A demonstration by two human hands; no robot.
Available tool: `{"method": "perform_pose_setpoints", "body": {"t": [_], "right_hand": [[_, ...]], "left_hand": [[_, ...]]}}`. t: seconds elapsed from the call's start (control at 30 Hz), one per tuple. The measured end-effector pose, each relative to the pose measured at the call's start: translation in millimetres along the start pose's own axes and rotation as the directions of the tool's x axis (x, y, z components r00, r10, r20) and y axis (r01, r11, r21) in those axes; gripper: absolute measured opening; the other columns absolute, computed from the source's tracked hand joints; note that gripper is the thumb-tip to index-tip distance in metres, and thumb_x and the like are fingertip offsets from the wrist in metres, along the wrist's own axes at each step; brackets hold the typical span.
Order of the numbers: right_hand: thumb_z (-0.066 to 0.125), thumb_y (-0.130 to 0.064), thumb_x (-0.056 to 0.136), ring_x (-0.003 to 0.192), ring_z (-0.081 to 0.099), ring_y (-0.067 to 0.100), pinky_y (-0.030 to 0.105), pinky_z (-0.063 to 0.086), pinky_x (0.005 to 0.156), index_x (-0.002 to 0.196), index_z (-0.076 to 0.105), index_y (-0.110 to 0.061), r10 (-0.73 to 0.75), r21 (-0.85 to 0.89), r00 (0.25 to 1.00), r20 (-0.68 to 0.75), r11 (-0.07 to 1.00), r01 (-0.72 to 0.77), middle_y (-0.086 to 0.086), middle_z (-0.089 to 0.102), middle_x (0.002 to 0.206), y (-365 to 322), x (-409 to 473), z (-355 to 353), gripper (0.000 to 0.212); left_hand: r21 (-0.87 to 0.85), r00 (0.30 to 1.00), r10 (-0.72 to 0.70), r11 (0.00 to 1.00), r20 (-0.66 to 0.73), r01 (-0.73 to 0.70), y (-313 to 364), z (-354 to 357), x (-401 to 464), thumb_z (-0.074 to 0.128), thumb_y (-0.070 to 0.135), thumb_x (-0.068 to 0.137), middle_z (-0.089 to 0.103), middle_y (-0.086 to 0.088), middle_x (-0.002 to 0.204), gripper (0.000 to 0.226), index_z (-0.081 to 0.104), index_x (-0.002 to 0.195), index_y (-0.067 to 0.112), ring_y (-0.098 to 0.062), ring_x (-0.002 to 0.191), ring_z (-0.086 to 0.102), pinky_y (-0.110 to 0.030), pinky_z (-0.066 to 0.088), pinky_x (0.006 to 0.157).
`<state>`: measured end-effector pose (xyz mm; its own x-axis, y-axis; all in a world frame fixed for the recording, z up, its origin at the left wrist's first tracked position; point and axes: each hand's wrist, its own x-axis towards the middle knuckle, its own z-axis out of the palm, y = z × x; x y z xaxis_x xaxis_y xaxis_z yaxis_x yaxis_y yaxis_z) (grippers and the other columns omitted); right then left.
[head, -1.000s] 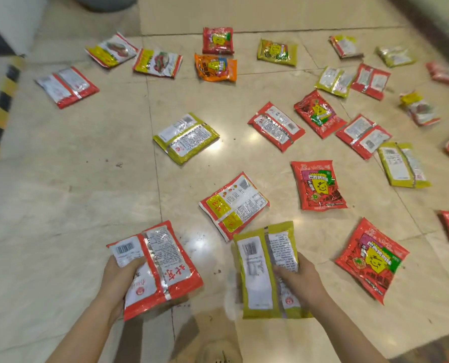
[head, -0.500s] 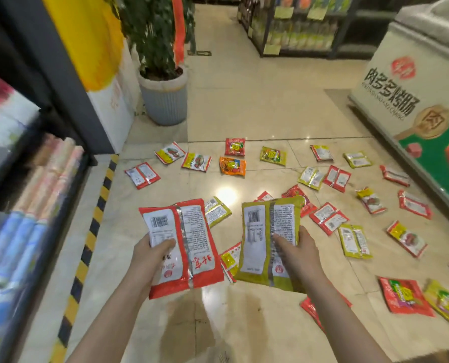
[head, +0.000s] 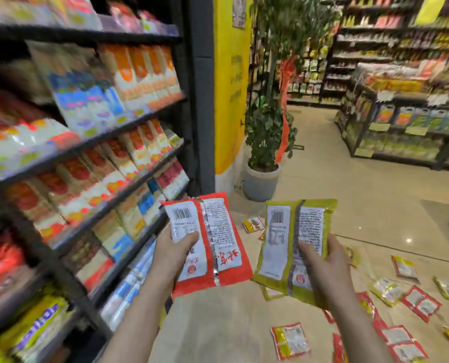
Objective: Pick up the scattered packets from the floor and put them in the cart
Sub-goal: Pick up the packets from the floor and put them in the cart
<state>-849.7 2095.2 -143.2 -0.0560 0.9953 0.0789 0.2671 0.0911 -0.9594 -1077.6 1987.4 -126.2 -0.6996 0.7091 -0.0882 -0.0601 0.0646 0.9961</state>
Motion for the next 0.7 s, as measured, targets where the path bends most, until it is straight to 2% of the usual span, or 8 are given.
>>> {"method": "perform_pose_setpoints", "body": {"t": [0.07,0.13,0.27,0.33,0.4,0.5,0.6,0.7], "right_hand": [[0.067,-0.017,0.082,0.091,0.065,0.027,0.044,0.051,0.088,0.097,0.058,-0.024,-0.065,0.005,0.994,0.083,0.998,0.065,0.003,0.068,0.095,-24.2,-1.3,12.3,0.018],[0.067,-0.017,0.083,0.091,0.063,0.025,0.039,0.050,0.086,0.098,0.058,-0.024,-0.157,0.037,0.969,0.192,0.988,0.152,0.002,0.066,0.095,-48.2,-5.4,26.3,0.019],[0.067,-0.016,0.084,0.089,0.061,0.024,0.034,0.045,0.078,0.097,0.058,-0.021,-0.277,0.090,0.846,0.456,0.960,0.265,0.002,0.065,0.091,-86.6,-23.6,59.7,0.016],[0.068,-0.024,0.083,0.090,0.062,0.024,0.039,0.049,0.082,0.091,0.058,-0.026,-0.330,0.127,0.761,0.558,0.941,0.315,0.000,0.066,0.091,-100.8,-42.8,79.2,0.013],[0.068,-0.023,0.083,0.088,0.059,0.023,0.035,0.046,0.080,0.090,0.057,-0.026,-0.377,0.199,0.658,0.651,0.922,0.332,0.001,0.065,0.091,-117.2,-73.6,98.4,0.013],[0.067,-0.011,0.085,0.086,0.054,0.021,0.026,0.032,0.072,0.097,0.058,-0.014,-0.445,0.310,0.458,0.770,0.887,0.342,0.006,0.060,0.090,-137.9,-136.2,120.5,0.015],[0.068,-0.009,0.083,0.090,0.060,0.027,0.033,0.039,0.076,0.097,0.060,-0.013,-0.472,0.383,0.259,0.843,0.864,0.327,0.008,0.063,0.089,-148.7,-210.1,138.4,0.017],[0.069,-0.014,0.083,0.086,0.057,0.027,0.034,0.039,0.076,0.096,0.058,-0.015,-0.484,0.440,0.087,0.871,0.846,0.301,0.008,0.062,0.089,-156.4,-291.1,142.8,0.017]], "left_hand": [[0.028,0.994,0.055,0.998,-0.097,-0.053,18.0,-19.2,-18.7,0.057,-0.003,0.086,0.065,0.003,0.073,0.023,0.059,0.083,0.019,0.005,0.047,0.059,-0.011,0.047,0.049],[0.047,0.976,0.082,0.996,-0.200,-0.074,32.5,-39.7,-41.4,0.059,0.000,0.087,0.065,0.003,0.073,0.019,0.059,0.086,0.019,0.004,0.046,0.058,-0.010,0.045,0.045],[0.048,0.874,0.097,0.995,-0.477,-0.084,45.9,-82.8,-101.7,0.061,0.001,0.086,0.068,-0.004,0.088,0.020,0.061,0.095,0.018,-0.007,0.066,0.060,-0.015,0.048,0.055],[0.038,0.810,0.088,0.996,-0.580,-0.081,49.7,-102.5,-140.3,0.061,0.000,0.085,0.069,-0.005,0.092,0.023,0.061,0.091,0.023,-0.015,0.074,0.064,-0.028,0.051,0.066],[0.032,0.723,0.078,0.996,-0.686,-0.077,50.1,-120.8,-184.2,0.062,0.002,0.086,0.070,0.001,0.088,0.026,0.061,0.089,0.027,-0.017,0.079,0.066,-0.030,0.053,0.072],[0.039,0.549,0.065,0.998,-0.833,-0.058,48.3,-147.6,-258.2,0.063,0.005,0.085,0.069,0.006,0.079,0.025,0.060,0.085,0.029,-0.015,0.073,0.066,-0.023,0.053,0.066],[0.026,0.356,0.036,0.999,-0.934,-0.032,43.8,-171.0,-336.6,0.064,0.005,0.084,0.072,-0.003,0.088,0.018,0.065,0.096,0.018,-0.023,0.082,0.068,-0.037,0.054,0.077],[0.014,0.176,0.022,0.999,-0.984,-0.048,40.4,-186.1,-418.7,0.063,0.004,0.085,0.072,-0.004,0.091,0.018,0.064,0.098,0.017,-0.020,0.082,0.068,-0.033,0.054,0.075]]}}
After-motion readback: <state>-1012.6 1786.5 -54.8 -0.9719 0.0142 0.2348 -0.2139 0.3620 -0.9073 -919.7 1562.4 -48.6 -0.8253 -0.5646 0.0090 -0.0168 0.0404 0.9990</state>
